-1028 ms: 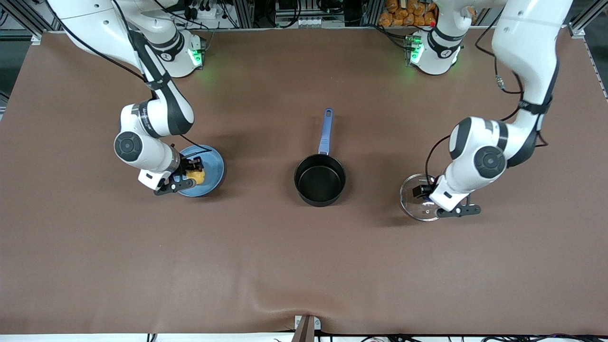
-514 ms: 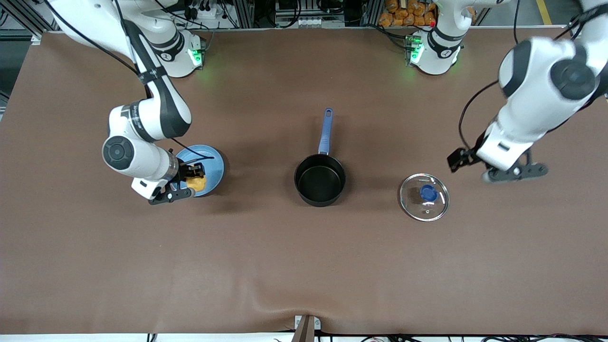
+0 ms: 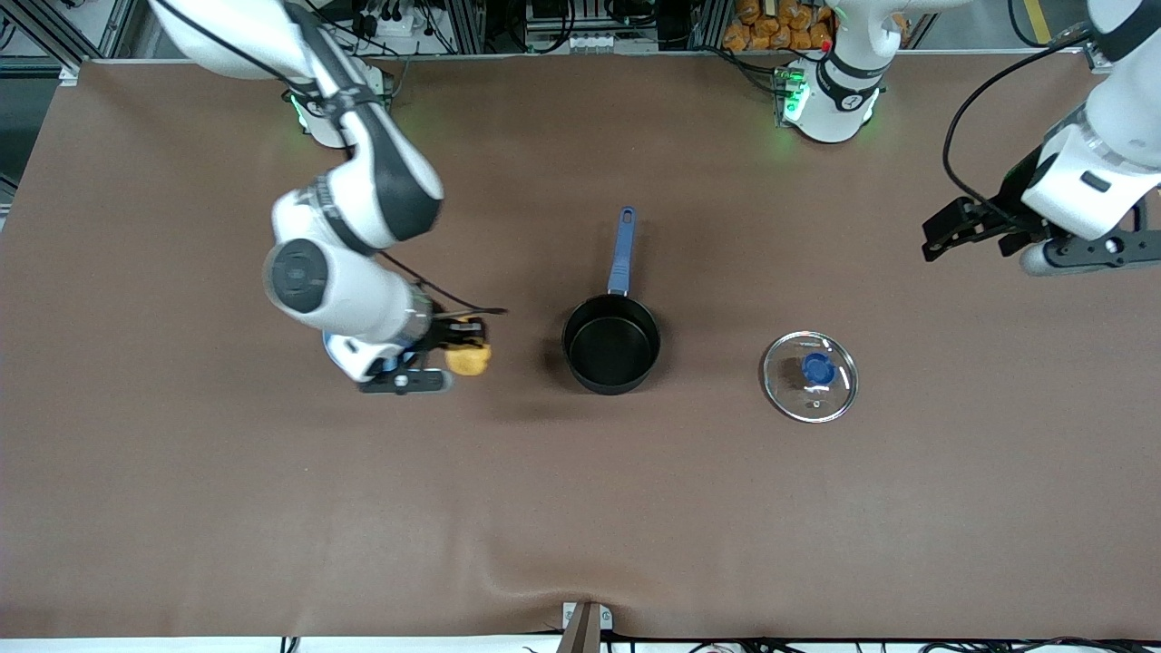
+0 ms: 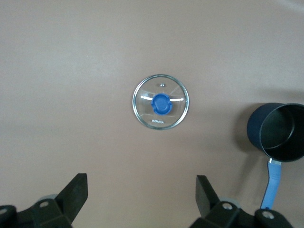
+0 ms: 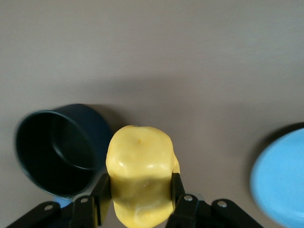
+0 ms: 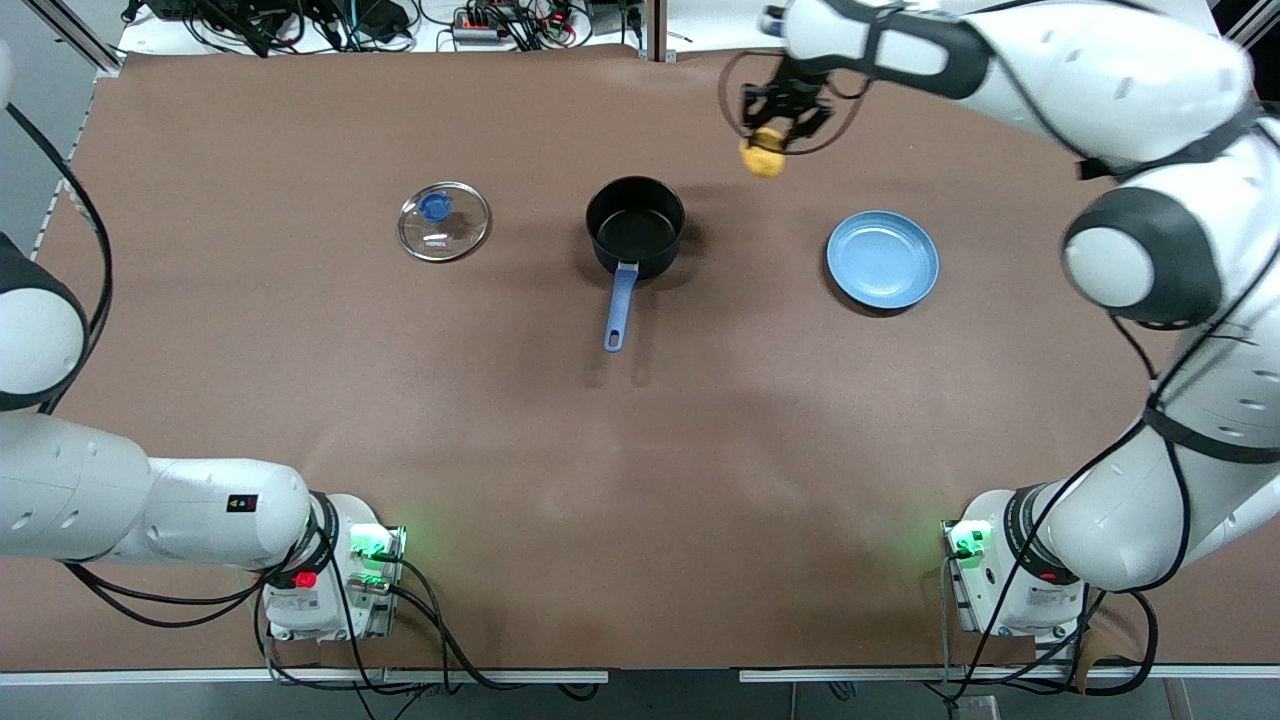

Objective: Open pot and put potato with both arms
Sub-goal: 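Carry the yellow potato with the right gripper over the saucepan, then lower the potato into the saucepan and open the right gripper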

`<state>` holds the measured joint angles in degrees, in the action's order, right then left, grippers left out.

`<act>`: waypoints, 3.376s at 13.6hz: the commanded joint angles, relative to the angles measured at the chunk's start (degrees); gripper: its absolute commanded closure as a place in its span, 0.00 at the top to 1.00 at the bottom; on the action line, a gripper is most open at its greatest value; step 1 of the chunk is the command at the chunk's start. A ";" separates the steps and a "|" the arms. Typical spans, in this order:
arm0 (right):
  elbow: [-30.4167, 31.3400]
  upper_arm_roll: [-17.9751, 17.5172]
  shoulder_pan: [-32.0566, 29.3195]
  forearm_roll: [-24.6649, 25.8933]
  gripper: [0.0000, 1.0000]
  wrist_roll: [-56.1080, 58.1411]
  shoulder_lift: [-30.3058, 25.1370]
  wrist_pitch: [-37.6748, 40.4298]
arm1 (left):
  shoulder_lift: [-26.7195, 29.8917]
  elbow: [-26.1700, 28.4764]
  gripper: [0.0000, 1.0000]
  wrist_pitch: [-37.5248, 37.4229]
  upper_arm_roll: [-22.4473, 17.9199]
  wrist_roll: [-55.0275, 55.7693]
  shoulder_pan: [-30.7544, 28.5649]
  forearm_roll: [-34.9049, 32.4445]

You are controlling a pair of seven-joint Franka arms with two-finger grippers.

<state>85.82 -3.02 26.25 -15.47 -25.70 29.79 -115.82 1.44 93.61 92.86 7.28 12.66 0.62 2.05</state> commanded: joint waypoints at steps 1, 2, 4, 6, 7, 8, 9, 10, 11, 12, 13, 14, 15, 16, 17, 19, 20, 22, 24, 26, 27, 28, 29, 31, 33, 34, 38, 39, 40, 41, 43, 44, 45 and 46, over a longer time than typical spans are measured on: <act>-14.86 0.73 5.72 -0.97 0.00 -9.51 10.96 0.95 | -1.09 -5.18 1.00 -4.87 0.28 -2.37 -0.44 0.77; -18.03 0.82 7.22 -0.96 0.00 -12.06 13.25 0.86 | -1.09 -5.80 1.00 -5.23 0.28 -3.77 -0.44 0.77; -20.69 0.82 9.07 -0.96 0.00 -13.58 15.03 0.69 | -1.09 -6.33 1.00 -5.58 0.36 -4.05 -1.23 0.68; -20.61 0.91 11.09 -0.79 0.00 -14.45 16.08 -1.07 | -1.09 -7.65 1.00 -7.25 0.36 -4.05 -1.41 1.11; -20.78 0.91 11.71 -0.70 0.00 -14.55 17.30 -1.77 | -1.09 -8.26 1.00 -7.26 0.28 -3.88 -1.32 0.68; -20.70 0.99 12.94 -0.53 0.00 -14.64 18.27 -3.78 | -1.09 -8.01 1.00 -7.43 0.45 -3.18 -1.24 0.42; -20.69 1.26 14.08 -0.53 0.00 -15.07 19.50 -5.36 | -1.09 -8.09 1.00 -7.43 0.28 -3.35 -1.41 1.11; -20.69 1.26 14.44 -0.53 0.00 -15.60 20.21 -5.47 | -1.17 -8.27 1.00 -7.35 0.28 -4.04 -2.28 2.86; -20.69 1.26 15.05 -0.44 0.00 -15.60 20.56 -5.47 | -1.18 -8.27 1.00 -7.26 0.19 -4.14 -3.07 5.05; -20.61 1.26 15.41 0.17 0.00 -15.60 20.92 -5.47 | -1.09 -8.18 1.00 -7.43 0.71 -4.05 -3.26 5.07; -20.52 1.26 15.58 1.31 0.00 -15.60 21.27 -5.47 | -1.09 -8.18 1.00 -7.43 0.80 -4.14 -3.17 4.81; -20.34 1.26 15.67 2.02 0.00 -15.69 21.79 -5.47 | -1.17 -8.27 1.00 -7.35 0.80 -4.14 -3.17 4.64; -20.43 1.26 16.02 2.02 0.00 -15.69 22.49 -5.55 | -1.26 -8.18 1.00 -7.34 0.80 -4.14 -3.26 4.63; -20.43 1.26 16.11 2.11 0.00 -15.69 22.85 -5.55 | -1.26 -8.09 1.00 -7.34 0.72 -4.31 -3.43 4.72; -20.34 1.26 16.29 2.11 0.00 -15.87 23.20 -5.90 | -1.52 -8.18 1.00 -7.34 0.63 -5.10 -3.43 4.72; -20.34 1.26 16.99 2.11 0.00 -16.92 24.43 -8.61 | -1.53 -8.18 1.00 -7.17 0.45 -6.77 -3.43 4.64; -20.34 1.26 17.25 2.11 0.00 -16.92 25.04 -9.67 | -1.44 -8.01 1.00 -6.99 0.45 -6.86 -3.35 4.63; -20.26 1.26 17.25 2.63 0.00 -16.92 25.75 -10.04 | -1.53 -8.18 1.00 -6.91 0.63 -6.86 -3.34 4.28; -19.91 1.26 17.78 3.08 0.16 -17.45 26.10 -10.73 | -1.09 -7.74 1.00 -6.47 -0.68 -7.39 -1.51 4.20; -19.82 1.26 17.78 3.43 0.24 -17.89 26.54 -10.83 | -1.17 -7.83 1.00 -6.47 -4.54 -7.39 2.62 2.88; -19.82 1.26 17.78 3.43 0.46 -17.80 26.54 -10.74 | -1.26 -7.83 1.00 -6.47 -5.17 -7.48 2.81 2.79; -19.82 1.35 17.78 3.52 0.99 -17.98 26.37 -10.57 | -1.26 -7.65 1.00 -6.38 -5.17 -8.00 2.20 2.88; -19.90 1.35 17.70 3.52 1.00 -18.50 26.11 -10.30 | -1.18 -7.65 1.00 -6.38 -4.56 -8.44 0.97 3.05; -20.51 1.70 17.26 3.43 1.00 -18.50 24.71 -7.95 | -0.74 -7.13 1.00 -5.68 -4.65 -8.62 1.22 3.40; -22.79 1.79 16.73 3.34 1.00 -18.59 23.21 -2.07 | 0.32 -5.98 1.00 -5.15 -4.65 -8.53 2.19 2.88; -24.28 1.79 16.55 3.34 1.00 -18.59 22.42 0.31 | 0.23 -5.81 1.00 -5.15 -4.73 -8.53 2.19 2.88; -29.12 1.61 14.45 3.25 1.00 -19.99 18.74 4.38 | 0.05 -5.89 1.00 -5.15 -4.65 -8.53 2.10 2.88; -29.39 1.78 12.88 3.43 1.00 -20.78 16.55 5.33 | -0.03 -5.81 1.00 -5.15 -4.65 -8.53 2.10 2.88; -29.31 2.83 10.86 3.52 1.00 -20.62 14.78 6.47 | -0.03 -5.81 1.00 -5.15 -4.65 -8.53 2.02 2.88; -29.31 3.80 9.10 3.43 1.00 -20.00 13.90 7.10 | -0.12 -5.72 1.00 -5.15 -4.65 -8.53 2.02 2.88; -29.31 3.63 4.27 3.25 1.00 -19.47 11.53 7.89 | -0.12 -5.72 1.00 -5.15 -4.65 -8.53 2.02 2.79; -29.31 3.63 1.90 3.43 1.00 -19.47 9.86 10.50 | -0.03 -5.72 1.00 -5.15 -4.65 -8.45 2.02 2.79; -29.22 3.63 0.13 4.04 1.00 -19.56 8.45 12.27 | -0.03 -5.72 1.00 -5.15 -4.65 -8.44 2.02 2.79; -29.13 3.37 -1.80 4.92 1.00 -19.47 6.44 13.33 | -0.03 -5.72 1.00 -5.15 -4.65 -8.44 2.02 2.79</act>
<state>55.81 1.47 27.19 -12.25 -44.76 40.09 -105.19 0.76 87.45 87.35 2.66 4.72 2.56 5.75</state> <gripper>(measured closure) 0.000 0.000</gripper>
